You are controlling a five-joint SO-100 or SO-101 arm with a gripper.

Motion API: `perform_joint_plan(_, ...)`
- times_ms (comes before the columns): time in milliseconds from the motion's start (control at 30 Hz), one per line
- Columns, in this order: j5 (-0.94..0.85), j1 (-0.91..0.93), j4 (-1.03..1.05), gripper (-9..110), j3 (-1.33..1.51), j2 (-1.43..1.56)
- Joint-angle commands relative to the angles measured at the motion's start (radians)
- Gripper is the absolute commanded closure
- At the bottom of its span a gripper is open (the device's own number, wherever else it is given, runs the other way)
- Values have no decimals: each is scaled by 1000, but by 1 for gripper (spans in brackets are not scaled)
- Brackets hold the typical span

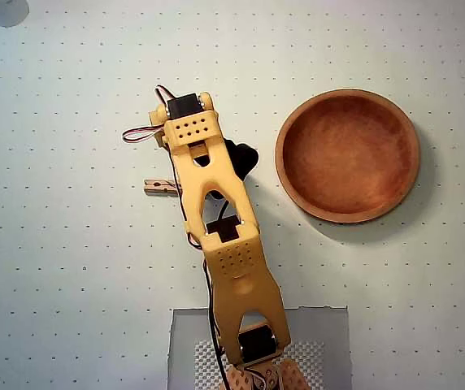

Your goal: Grasp a clothespin and put it in the bowl.

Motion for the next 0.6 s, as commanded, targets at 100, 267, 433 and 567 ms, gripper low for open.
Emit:
perform_joint_plan(100, -179, -12, 84, 103, -52, 38)
perform_joint_plan(267, -202, -17, 176, 103, -61, 44)
perform_joint_plan(433, -206, -21, 250, 103, -66, 51)
perform_joint_plan(567, -206, -21, 261, 103, -67, 54)
